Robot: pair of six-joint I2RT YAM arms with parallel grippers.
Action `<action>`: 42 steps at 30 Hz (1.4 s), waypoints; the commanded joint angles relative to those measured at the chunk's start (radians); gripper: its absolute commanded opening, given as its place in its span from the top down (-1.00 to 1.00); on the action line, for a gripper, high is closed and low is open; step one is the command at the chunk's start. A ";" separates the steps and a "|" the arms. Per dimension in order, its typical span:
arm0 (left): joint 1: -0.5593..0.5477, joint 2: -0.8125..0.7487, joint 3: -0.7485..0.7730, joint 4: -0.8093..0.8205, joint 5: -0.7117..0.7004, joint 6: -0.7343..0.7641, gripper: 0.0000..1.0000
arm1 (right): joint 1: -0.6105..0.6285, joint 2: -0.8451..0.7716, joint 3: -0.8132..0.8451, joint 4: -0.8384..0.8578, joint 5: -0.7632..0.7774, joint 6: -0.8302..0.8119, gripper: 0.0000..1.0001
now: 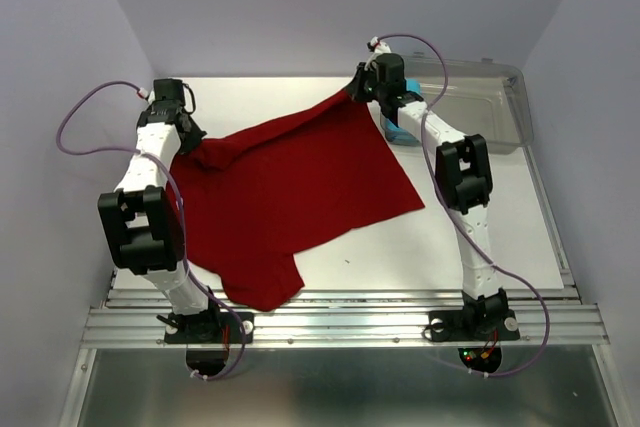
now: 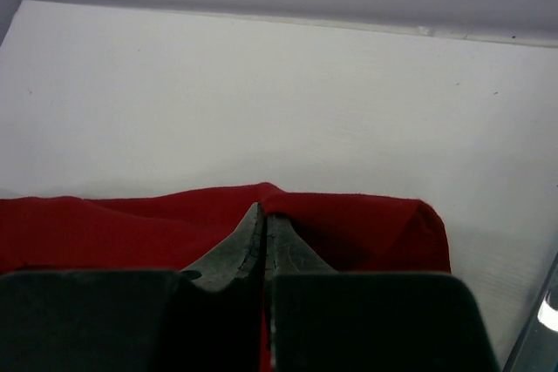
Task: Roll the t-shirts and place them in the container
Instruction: Fold the T-shirt at the center of the board.
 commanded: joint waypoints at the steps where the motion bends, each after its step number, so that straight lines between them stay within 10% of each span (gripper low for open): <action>1: -0.006 -0.112 -0.038 0.005 0.012 -0.020 1.00 | -0.006 -0.095 -0.048 0.014 0.018 -0.016 0.99; 36: -0.008 -0.315 -0.269 -0.033 0.000 -0.045 1.00 | 0.003 -0.459 -0.567 -0.091 0.053 -0.031 0.98; 38: -0.008 -0.332 -0.282 -0.041 0.014 -0.051 1.00 | 0.003 -0.480 -0.588 -0.092 0.065 -0.027 0.79; 39: -0.008 -0.335 -0.289 -0.047 0.024 -0.052 1.00 | 0.003 -0.487 -0.608 -0.092 0.071 -0.023 0.26; 42: -0.008 -0.346 -0.314 -0.072 0.050 -0.054 0.92 | 0.003 -0.502 -0.639 -0.101 0.071 -0.022 0.05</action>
